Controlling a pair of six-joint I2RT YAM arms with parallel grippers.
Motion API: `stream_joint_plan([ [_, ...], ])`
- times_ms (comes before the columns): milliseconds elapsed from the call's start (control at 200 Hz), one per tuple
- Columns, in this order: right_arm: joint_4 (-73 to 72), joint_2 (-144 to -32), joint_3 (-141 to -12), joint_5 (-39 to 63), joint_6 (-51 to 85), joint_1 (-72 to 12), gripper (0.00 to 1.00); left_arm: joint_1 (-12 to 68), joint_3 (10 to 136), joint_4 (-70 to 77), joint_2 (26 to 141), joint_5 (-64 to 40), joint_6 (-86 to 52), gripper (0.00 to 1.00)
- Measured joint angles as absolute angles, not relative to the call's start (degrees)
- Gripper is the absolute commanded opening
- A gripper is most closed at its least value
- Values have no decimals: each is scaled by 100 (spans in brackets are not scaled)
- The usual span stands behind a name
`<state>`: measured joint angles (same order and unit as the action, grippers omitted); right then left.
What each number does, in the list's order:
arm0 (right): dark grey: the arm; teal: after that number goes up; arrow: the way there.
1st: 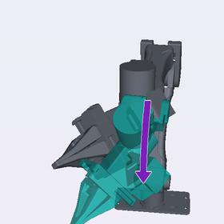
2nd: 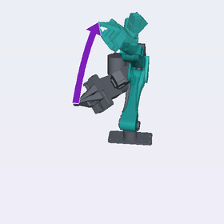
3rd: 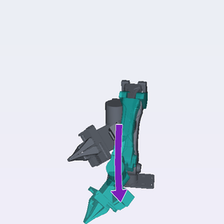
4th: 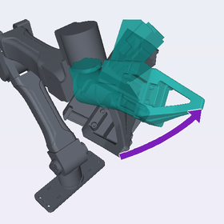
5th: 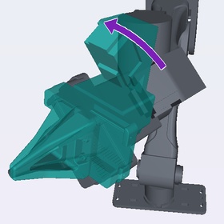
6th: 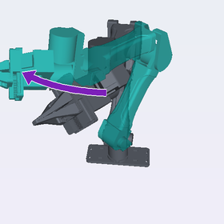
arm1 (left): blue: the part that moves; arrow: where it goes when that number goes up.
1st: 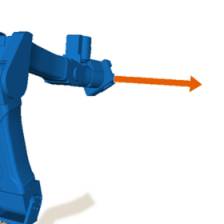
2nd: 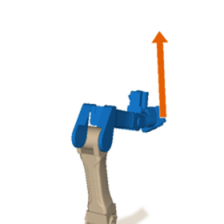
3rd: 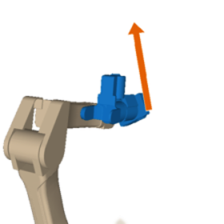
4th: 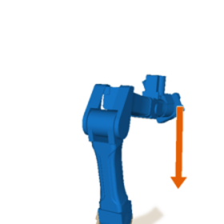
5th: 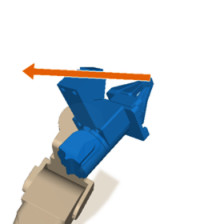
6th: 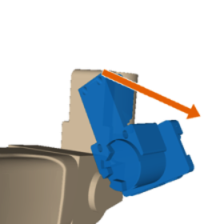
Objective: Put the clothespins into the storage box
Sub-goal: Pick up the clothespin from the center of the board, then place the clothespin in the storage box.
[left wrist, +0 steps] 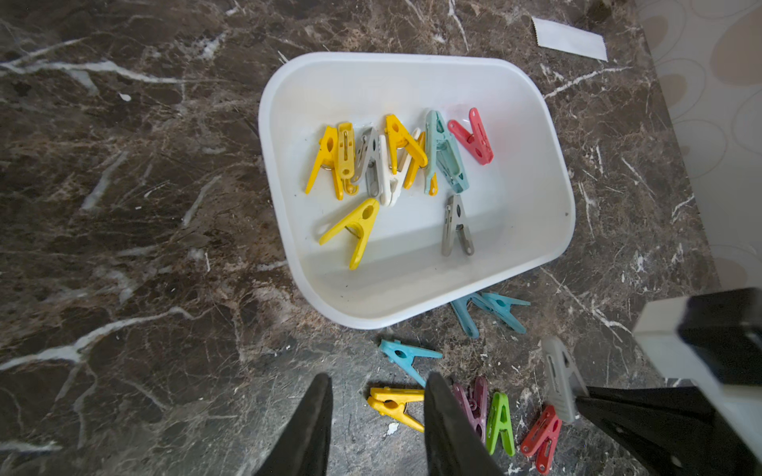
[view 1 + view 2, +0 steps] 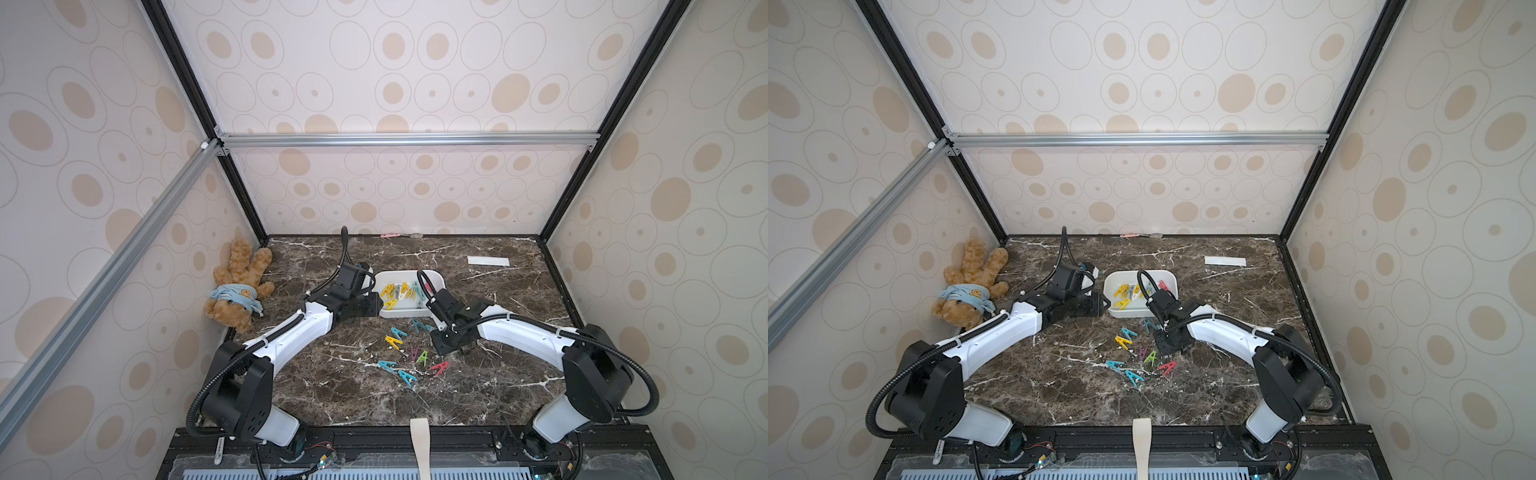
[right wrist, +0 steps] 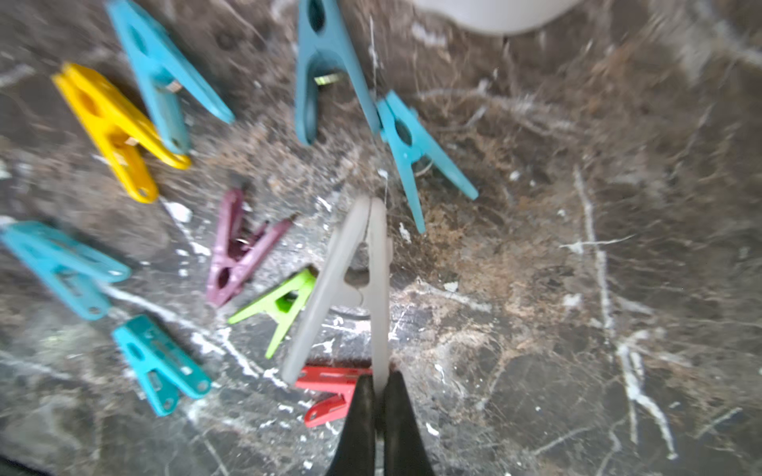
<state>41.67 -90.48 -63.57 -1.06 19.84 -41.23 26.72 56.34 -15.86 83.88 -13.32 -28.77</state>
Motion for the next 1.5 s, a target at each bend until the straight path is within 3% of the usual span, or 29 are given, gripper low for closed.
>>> stream_joint_plan([
  [195, 4521, -9209, -7693, 281, 1743, -3852, 0, 2672, 5275, -1605, 8141, -1133, -3046, 38],
  [580, 4947, -11603, -10130, 790, 1081, -3076, 0, 2672, 4895, -1785, 7129, -707, -3179, 40],
  [900, 5109, -12405, -10335, 923, 961, -2797, 0, 2672, 4602, -1855, 7244, -897, -3299, 41],
  [1055, 5011, -12429, -10337, 923, 969, -2707, 14, 2672, 4521, -1927, 7328, -1144, -3341, 52],
  [1155, 4963, -12429, -10342, 923, 945, -2698, 21, 2672, 4521, -1994, 7413, -1258, -3341, 53],
  [1501, 4600, -11861, -10077, 1315, 982, -2716, 30, 2816, 4525, -2403, 7671, -1404, -3415, 51],
])
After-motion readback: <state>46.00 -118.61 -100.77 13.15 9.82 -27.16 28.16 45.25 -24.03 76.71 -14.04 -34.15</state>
